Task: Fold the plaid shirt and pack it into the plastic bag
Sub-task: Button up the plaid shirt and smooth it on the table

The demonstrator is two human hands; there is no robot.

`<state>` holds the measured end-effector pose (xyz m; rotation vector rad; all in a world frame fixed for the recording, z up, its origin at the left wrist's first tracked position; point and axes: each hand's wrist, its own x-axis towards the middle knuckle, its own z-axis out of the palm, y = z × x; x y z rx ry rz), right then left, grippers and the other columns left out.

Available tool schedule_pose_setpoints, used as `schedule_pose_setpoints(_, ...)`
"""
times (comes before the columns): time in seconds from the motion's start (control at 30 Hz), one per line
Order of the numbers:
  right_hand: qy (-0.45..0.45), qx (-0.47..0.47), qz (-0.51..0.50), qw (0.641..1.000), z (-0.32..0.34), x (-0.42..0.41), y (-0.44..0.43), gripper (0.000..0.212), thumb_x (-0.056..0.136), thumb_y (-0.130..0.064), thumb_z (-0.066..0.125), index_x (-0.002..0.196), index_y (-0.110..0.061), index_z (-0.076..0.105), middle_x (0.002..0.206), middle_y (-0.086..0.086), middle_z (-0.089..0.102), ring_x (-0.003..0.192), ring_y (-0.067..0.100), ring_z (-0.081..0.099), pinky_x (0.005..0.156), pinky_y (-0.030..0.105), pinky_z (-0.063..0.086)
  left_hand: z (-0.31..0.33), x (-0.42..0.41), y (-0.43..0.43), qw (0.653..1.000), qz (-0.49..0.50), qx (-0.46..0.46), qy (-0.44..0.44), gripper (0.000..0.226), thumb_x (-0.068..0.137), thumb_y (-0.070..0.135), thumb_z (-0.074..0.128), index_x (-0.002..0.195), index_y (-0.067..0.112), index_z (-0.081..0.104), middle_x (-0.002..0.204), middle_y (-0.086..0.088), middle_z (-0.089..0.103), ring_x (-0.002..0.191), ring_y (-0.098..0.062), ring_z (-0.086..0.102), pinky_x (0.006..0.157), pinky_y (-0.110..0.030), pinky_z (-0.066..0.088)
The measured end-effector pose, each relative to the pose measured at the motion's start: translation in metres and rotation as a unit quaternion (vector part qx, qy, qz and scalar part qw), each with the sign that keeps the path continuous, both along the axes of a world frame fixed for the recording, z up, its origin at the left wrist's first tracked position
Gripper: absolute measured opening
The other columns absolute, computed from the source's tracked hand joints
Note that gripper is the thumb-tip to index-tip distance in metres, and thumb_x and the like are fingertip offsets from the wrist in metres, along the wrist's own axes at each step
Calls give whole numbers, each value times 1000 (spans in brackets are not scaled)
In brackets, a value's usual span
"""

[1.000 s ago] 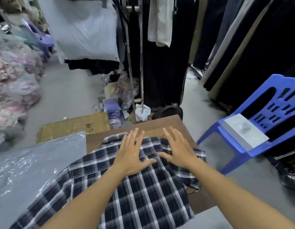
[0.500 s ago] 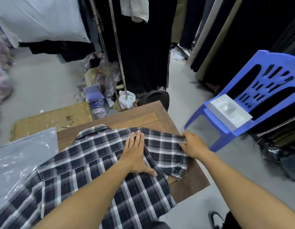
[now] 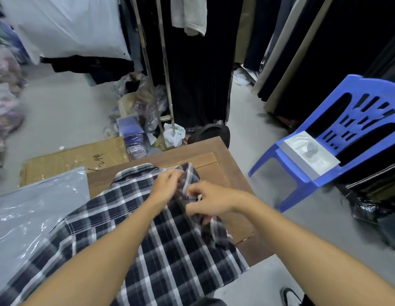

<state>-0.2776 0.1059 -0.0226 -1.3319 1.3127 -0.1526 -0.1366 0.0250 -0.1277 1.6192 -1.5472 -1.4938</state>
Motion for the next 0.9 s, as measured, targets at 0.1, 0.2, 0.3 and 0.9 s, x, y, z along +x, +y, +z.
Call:
schedule_pose_setpoints(0.1,35,-4,99,994,-28,44,5,25,89,-41,67,96,-20,55,102,-1,62,94,24,71,84,45,61,5,24,-6,980,-3,180,82,54,81,64,62,114,23,70,123,3,67,113,-19,61,102,-39,45)
schedule_pose_setpoints(0.2,148,-74,158,973,-54,57,8,48,86,-63,59,105,-19,59,113,2,65,97,21,61,86,42,55,2,34,2,989,-15,148,-22,49,85,39,73,126,17,61,128,-3,64,116,-21,58,95,-32,45)
schedule_pose_setpoints(0.3,313,-233,190,901,-76,41,13,60,85,-61,61,119,-13,53,132,12,48,118,32,45,95,47,46,-8,35,10,997,6,49,-65,41,91,12,68,130,10,55,117,-8,67,97,-16,64,68,-16,49)
schedule_pose_setpoints(0.9,367,-314,237,843,-138,-10,21,120,74,-95,22,156,-14,-11,160,24,-23,149,38,-23,119,52,-4,-29,72,42,831,-335,-230,-380,73,99,60,13,158,19,2,167,0,-6,152,-21,-12,120,-36,-11)
